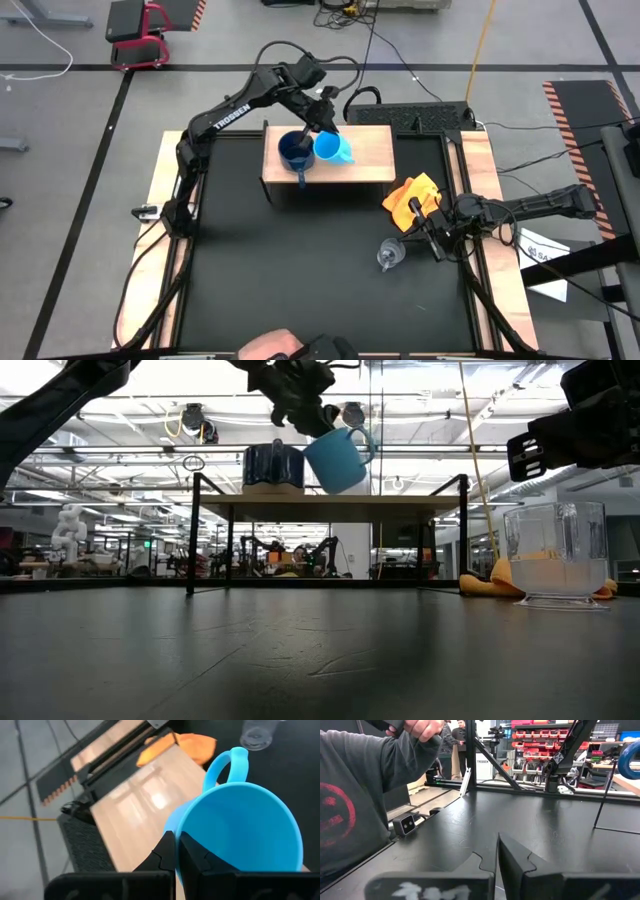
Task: Stack small to large cups/mugs on shelf
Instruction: Put the blue mug on the shelf
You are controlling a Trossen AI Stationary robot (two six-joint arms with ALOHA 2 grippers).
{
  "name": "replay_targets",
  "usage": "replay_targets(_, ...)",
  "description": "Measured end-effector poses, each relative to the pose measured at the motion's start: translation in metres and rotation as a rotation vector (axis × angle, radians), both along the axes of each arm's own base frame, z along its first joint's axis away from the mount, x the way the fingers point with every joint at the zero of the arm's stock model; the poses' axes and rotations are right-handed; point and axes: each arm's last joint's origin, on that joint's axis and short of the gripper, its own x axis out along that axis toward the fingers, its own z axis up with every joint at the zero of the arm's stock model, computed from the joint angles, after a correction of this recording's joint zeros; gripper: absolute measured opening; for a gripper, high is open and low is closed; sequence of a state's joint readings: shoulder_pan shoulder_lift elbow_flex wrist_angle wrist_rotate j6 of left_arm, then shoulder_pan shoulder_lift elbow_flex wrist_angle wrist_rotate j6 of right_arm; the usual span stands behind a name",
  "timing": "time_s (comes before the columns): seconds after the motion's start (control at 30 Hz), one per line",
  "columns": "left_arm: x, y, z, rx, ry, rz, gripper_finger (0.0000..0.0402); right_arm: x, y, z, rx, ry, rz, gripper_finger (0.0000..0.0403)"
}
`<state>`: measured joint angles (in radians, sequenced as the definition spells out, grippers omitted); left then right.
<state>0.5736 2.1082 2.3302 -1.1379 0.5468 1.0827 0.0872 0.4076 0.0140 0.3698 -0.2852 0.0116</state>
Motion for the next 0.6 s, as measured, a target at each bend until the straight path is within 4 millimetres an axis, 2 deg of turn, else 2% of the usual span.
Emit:
replay_targets(0.27, -0.001, -0.001, -0.001, 0.007, 0.013, -0.015, 0.0003, 0.0, 0.0, 0.0, 0.0, -0.001, 0.0, 0.0009)
replay_targets(0.6, -0.01, 0.01, -0.003, 0.013, 0.053, 0.035, 0.0003, 0.0, 0.0, 0.0, -0.005, -0.002, 0.0, 0.0009)
